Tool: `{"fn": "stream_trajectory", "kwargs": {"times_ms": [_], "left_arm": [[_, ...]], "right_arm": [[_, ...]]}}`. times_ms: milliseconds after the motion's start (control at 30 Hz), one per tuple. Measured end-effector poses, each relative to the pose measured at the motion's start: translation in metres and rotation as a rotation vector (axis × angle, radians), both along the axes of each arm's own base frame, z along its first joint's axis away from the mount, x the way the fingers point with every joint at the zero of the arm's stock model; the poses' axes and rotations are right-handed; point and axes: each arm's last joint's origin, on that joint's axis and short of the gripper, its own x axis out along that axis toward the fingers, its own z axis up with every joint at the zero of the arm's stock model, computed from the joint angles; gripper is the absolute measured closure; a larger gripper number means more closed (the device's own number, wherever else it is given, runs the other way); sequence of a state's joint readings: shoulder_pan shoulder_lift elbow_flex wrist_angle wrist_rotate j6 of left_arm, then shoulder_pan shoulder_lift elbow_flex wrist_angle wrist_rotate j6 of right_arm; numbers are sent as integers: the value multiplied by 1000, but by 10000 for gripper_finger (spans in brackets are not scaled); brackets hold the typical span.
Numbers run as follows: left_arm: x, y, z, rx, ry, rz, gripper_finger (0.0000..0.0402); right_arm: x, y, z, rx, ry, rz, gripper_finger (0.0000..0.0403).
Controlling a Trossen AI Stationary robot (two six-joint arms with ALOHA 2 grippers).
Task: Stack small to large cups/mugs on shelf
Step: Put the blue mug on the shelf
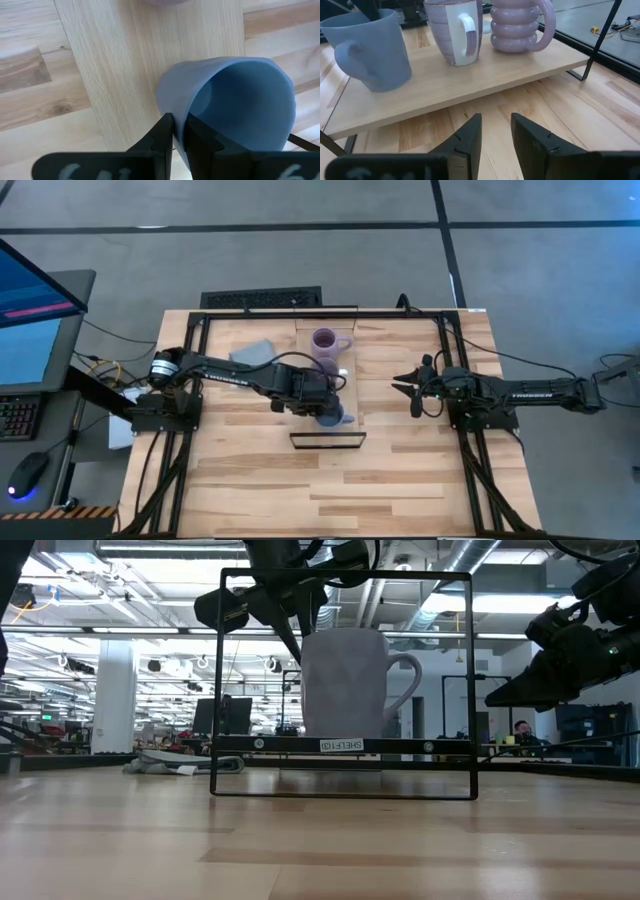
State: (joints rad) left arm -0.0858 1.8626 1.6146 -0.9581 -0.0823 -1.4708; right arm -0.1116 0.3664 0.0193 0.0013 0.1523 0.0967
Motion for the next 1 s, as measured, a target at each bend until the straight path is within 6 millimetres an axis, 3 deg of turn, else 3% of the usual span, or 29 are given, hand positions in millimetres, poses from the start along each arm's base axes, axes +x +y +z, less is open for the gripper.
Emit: {"fn": "stream_trajectory", "kwargs": {"times_ms": [333,733,1000], "left_arm": [[3,0,1,19,-31,-19,367],[3,-3,1,-24,-35,-32,251],[4,-3,6,-7,-75,-85,237]], "right_arm": [[0,0,0,1,0,3,276],[0,1,-1,11,5,31,276],[0,1,-1,11,6,32,276]]}}
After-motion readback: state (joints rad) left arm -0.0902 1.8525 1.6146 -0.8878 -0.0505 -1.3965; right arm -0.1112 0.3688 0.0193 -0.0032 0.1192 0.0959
